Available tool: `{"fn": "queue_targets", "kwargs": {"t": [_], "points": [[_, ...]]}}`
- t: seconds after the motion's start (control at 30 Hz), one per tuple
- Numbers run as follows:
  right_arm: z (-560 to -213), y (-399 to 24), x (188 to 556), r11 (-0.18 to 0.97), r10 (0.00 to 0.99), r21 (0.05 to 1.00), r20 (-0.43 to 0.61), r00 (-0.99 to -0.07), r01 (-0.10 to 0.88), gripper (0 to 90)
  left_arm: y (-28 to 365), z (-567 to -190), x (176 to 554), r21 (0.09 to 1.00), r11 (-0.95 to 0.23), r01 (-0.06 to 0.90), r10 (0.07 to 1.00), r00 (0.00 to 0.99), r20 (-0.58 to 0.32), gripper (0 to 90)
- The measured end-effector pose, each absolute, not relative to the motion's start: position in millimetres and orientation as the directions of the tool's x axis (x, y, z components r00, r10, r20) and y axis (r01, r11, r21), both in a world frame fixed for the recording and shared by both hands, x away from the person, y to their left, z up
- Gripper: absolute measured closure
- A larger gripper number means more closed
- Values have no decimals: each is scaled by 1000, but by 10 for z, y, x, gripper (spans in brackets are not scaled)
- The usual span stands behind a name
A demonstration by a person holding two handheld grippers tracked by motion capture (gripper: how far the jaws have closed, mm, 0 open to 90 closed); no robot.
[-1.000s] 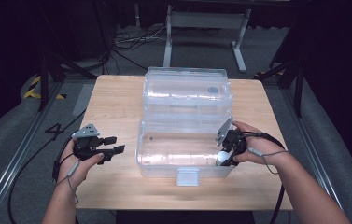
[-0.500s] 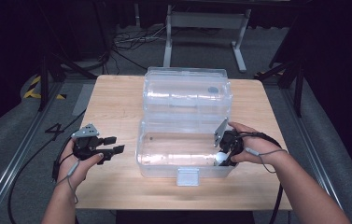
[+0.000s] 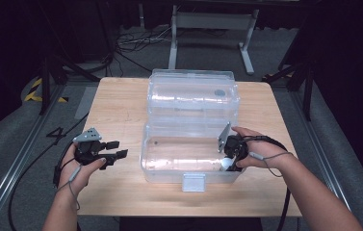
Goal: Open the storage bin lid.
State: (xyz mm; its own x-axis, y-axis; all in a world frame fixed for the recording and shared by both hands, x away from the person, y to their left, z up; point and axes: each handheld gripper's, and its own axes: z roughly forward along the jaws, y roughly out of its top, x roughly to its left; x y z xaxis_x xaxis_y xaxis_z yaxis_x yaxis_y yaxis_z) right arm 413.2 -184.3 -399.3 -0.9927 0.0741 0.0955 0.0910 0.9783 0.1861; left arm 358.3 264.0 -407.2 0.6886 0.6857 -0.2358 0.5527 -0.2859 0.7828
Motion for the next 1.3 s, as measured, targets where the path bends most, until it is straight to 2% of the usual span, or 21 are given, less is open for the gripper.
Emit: {"fn": "queue_targets", "kwargs": {"t": [0.53,1.3], "points": [[-3992,-1737,4128,987,28,154,96,-995,43,498,2636,-4077,3586,780,-290,554,685,689,-235,455],[-4061,-1686,4173,990,55,120,125,-991,71,498,2643,-4085,3588,780,-286,557,684,688,-240,455]]}}
